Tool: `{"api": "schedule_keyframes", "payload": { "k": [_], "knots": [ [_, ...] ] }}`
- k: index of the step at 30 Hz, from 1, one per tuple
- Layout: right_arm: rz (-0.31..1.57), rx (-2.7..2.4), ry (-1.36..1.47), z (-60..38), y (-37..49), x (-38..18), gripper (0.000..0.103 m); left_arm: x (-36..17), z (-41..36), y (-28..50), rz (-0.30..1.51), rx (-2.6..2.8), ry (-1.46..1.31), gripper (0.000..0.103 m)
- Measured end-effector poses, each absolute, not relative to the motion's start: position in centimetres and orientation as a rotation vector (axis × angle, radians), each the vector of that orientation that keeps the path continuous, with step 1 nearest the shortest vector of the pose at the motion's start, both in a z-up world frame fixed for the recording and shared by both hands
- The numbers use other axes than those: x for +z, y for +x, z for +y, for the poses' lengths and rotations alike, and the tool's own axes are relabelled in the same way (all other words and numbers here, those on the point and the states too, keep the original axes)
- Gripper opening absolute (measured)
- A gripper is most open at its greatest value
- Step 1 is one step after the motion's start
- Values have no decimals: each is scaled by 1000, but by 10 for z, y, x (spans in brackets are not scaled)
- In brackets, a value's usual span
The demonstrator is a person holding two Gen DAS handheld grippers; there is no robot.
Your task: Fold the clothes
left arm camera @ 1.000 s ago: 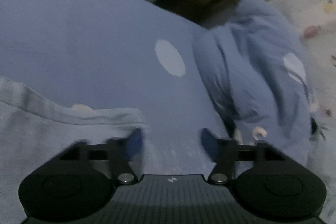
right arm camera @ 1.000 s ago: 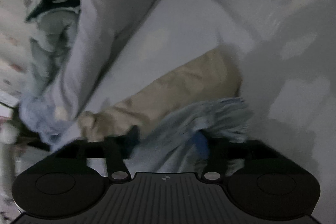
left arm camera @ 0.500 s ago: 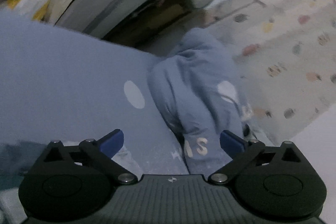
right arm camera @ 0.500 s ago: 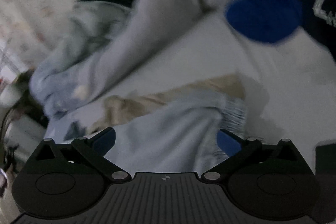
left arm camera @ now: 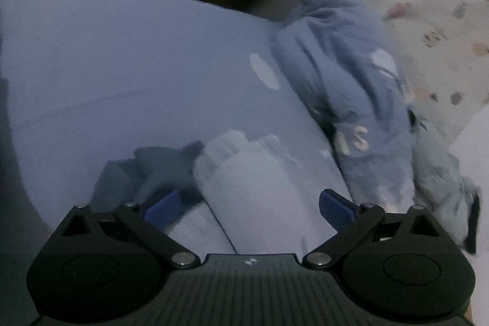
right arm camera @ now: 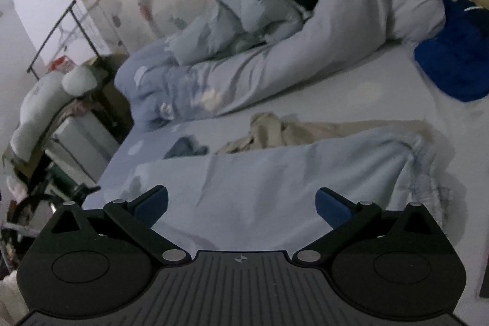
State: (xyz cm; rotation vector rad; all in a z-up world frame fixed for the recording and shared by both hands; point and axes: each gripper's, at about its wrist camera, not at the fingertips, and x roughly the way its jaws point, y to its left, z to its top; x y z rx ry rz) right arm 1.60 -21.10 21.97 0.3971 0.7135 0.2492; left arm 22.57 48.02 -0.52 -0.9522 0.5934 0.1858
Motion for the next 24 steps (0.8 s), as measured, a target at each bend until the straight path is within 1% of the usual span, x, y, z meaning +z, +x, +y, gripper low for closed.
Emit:
{"api": "schedule_keyframes", "payload": {
  "k": [1,2,3,4,6,8,12,17,21,23,24],
  "knots": [
    [719,248,391,-206,15,220,103,-9,482,232,598,187,-964,90],
    [724,247,385,-202,13,221,103,-14,482,238,614,196,-973,75],
    [728,243,381,-199,13,221,103,-19,482,245,631,205,-982,55],
    [732,236,379,-198,14,221,103,-19,481,245,645,218,-975,49],
    [730,220,369,-195,11,217,103,-16,477,246,659,228,-947,19],
    [720,196,333,-192,10,213,103,-10,481,235,618,204,-946,10],
    [708,84,150,-171,0,184,103,14,483,213,576,176,-907,9],
    [711,120,-60,-99,-24,112,102,22,483,219,577,183,-895,8],
    [618,216,-280,-26,-41,57,101,25,478,228,579,201,-892,8],
    [585,242,-367,2,-40,36,97,28,479,226,586,207,-890,8],
    [576,237,-403,12,-34,27,93,29,480,223,589,209,-892,8]
  ]
}}
